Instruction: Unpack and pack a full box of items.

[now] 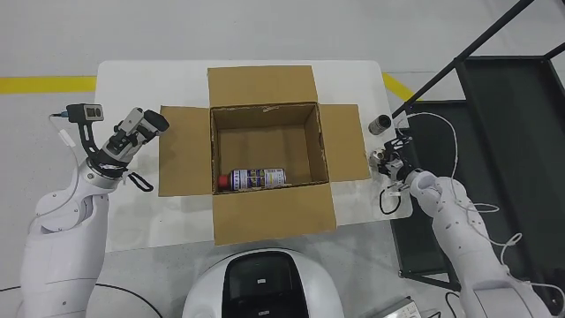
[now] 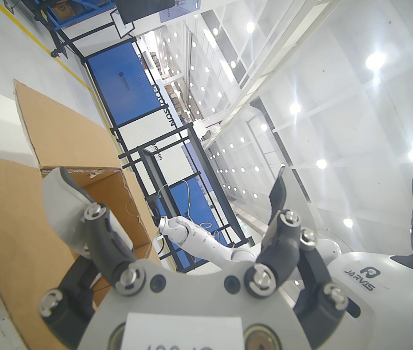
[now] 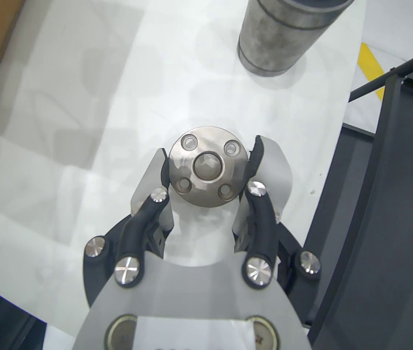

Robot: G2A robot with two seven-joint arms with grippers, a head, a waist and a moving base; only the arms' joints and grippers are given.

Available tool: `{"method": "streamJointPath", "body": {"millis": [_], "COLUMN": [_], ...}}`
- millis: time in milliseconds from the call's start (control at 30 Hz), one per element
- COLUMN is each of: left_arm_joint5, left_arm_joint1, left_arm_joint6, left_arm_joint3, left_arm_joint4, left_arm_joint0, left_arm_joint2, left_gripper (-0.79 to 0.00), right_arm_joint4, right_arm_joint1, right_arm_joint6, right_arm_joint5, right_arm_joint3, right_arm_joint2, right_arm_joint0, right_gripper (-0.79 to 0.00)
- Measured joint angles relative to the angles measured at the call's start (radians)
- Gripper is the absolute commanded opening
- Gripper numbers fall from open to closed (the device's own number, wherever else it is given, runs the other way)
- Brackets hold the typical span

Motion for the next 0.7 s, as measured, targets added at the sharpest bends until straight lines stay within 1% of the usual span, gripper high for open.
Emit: {"method": "streamJointPath", "body": {"millis": [133, 233, 333, 467, 567, 700], "left_arm_joint5": [0.000, 0.000, 0.000, 0.000, 0.000, 0.000], "left_arm_joint1": [0.000, 0.000, 0.000, 0.000, 0.000, 0.000], "left_arm_joint6": [0.000, 0.000, 0.000, 0.000, 0.000, 0.000], "left_arm_joint3": [0.000, 0.000, 0.000, 0.000, 0.000, 0.000], "left_arm_joint4": [0.000, 0.000, 0.000, 0.000, 0.000, 0.000], "left_arm_joint0": [0.000, 0.000, 0.000, 0.000, 0.000, 0.000], "left_arm_joint2": [0.000, 0.000, 0.000, 0.000, 0.000, 0.000], "left_gripper": [0.000, 0.000, 0.000, 0.000, 0.000, 0.000], "right_arm_joint4": [0.003, 0.009, 0.017, 0.037, 0.053, 0.055], "right_arm_joint1": [0.012, 0.023, 0.036, 0.051, 0.058, 0.065], "right_arm_joint6": [-0.033, -0.047, -0.055, -0.055, -0.044, -0.011], "right_arm_joint5": [-0.012, -0.018, -0.030, -0.048, -0.061, -0.110], "right_arm_joint3": [-0.073, -0.153, -0.265, -0.477, -0.628, -0.799], "right_arm_joint2": [0.033, 0.071, 0.122, 0.207, 0.263, 0.293], "right_arm_joint0": [-0.045, -0.095, -0.164, -0.294, -0.373, -0.416], "right_gripper": [-0.785, -0.785, -0.785, -0.785, -0.785, -0.785]}}
